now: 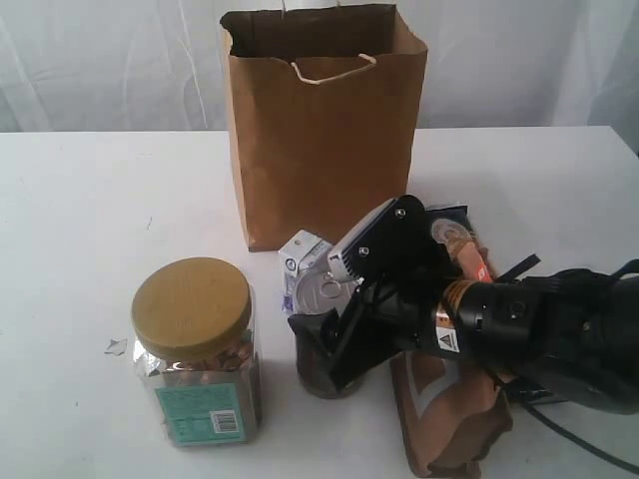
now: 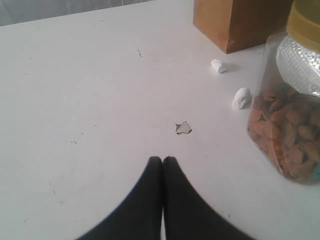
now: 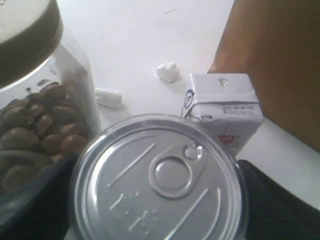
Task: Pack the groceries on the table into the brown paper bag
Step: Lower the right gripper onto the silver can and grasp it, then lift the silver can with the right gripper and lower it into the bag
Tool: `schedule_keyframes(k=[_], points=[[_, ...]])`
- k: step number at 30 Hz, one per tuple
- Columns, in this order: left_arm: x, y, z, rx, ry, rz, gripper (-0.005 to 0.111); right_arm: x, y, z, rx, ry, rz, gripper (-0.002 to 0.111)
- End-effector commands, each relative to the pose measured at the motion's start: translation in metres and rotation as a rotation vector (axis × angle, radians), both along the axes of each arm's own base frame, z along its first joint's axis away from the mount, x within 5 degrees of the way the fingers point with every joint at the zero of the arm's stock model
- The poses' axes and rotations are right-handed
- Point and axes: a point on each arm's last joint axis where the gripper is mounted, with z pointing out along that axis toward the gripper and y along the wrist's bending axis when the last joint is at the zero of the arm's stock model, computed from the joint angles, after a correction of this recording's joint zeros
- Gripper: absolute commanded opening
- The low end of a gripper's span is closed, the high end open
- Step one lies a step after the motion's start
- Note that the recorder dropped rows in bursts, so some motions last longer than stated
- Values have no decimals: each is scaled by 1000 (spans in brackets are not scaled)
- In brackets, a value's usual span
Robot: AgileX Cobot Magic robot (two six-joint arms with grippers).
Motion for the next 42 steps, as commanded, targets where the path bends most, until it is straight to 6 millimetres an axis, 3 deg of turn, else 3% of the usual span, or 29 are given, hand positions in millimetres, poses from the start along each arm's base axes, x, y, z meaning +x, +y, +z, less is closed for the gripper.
schedule_keyframes(k=[1, 6, 12, 20, 28, 37, 42], points=[[0, 0, -1, 0, -4, -5, 0, 2, 2, 16, 107, 22, -45, 0], [0, 0, -1, 0, -4, -5, 0, 4, -1, 39, 133, 15, -97, 0], [0, 0, -1, 0, -4, -5, 0, 1, -9, 55, 93, 15, -150, 0], [0, 0, -1, 0, -4, -5, 0, -12, -16, 114, 353, -8, -182, 0], [0, 0, -1, 0, -4, -5, 0, -24, -4, 171, 680, -85, 14, 0], [0, 0, -1, 0, -4, -5, 0, 14, 23, 201, 803, -126, 51, 0], [0, 0, -1, 0, -4, -5, 0, 42, 38, 203, 942, -90, 20, 0]])
